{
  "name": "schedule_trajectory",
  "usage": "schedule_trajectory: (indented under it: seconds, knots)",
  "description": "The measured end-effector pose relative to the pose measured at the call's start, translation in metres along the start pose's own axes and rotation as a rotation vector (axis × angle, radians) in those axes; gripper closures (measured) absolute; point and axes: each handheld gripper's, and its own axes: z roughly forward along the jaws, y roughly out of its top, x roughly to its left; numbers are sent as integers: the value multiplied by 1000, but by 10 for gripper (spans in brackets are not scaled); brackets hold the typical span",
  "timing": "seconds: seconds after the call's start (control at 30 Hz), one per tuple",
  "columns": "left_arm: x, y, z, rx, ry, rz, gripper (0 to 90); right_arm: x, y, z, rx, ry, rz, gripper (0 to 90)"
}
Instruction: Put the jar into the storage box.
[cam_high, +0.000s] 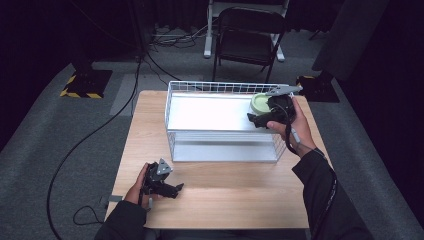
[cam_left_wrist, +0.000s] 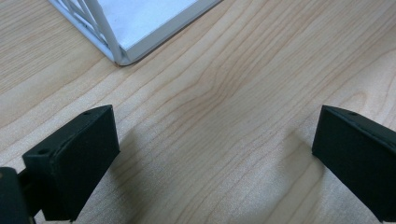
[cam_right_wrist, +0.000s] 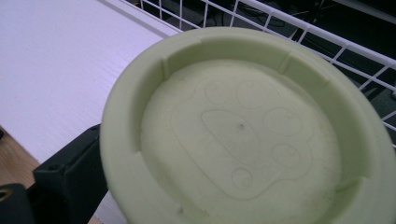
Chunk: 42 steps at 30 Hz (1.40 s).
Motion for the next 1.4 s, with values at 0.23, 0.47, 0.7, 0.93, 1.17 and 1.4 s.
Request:
schedule_trajectory:
  seconds: [0.23, 0.47, 0.7, 0.93, 1.17, 1.4]
  knots:
    - [0, 0, 0, 0, 0, 0, 4, -2, 0, -7, -11, 0, -18, 23]
    - [0, 0, 0, 0, 0, 0, 4, -4, -1, -14, -25, -5, -10, 25]
    - [0, 0, 0, 1, 0, 0, 4, -5, -2, -20, -34, -2, -13, 25]
    - [0, 0, 0, 0, 0, 0, 4, -4, -5, -27, -38, -5, -35, 24]
    - [0, 0, 0, 1, 0, 0, 4, -3, -9, -35, -46, -1, -49, 24]
    - [0, 0, 0, 1, 1, 0, 4, 2, -15, -45, -48, -18, -92, 24]
